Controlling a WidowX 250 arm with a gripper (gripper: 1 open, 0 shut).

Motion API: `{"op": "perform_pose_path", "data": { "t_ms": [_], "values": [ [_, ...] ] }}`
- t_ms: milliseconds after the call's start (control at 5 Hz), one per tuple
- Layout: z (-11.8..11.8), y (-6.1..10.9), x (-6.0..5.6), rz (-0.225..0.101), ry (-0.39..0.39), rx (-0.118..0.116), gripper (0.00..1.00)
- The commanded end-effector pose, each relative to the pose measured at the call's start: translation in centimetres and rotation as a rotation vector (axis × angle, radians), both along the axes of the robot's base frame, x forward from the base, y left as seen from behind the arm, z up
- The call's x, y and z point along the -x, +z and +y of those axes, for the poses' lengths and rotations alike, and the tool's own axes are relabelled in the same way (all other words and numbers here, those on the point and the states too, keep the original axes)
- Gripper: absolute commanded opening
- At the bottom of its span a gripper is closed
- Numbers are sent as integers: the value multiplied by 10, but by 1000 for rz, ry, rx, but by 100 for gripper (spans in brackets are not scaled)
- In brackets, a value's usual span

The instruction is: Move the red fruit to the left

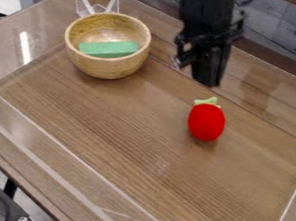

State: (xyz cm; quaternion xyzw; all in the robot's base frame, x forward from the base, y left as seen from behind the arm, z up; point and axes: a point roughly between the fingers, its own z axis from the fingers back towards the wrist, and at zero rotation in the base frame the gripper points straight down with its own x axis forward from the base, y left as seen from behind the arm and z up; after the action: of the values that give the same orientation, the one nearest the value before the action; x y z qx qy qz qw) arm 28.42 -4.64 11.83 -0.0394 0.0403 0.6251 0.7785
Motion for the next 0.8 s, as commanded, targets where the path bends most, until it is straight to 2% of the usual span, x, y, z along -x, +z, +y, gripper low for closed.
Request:
{"op": "perform_pose_path", "data": {
  "t_ms": [0,400,600],
  "values": [
    [-1,4,4,-26,29,-8,0],
    [2,18,23,-10,200,24,0],
    [-14,8,22,-7,234,18,0]
  ]
}}
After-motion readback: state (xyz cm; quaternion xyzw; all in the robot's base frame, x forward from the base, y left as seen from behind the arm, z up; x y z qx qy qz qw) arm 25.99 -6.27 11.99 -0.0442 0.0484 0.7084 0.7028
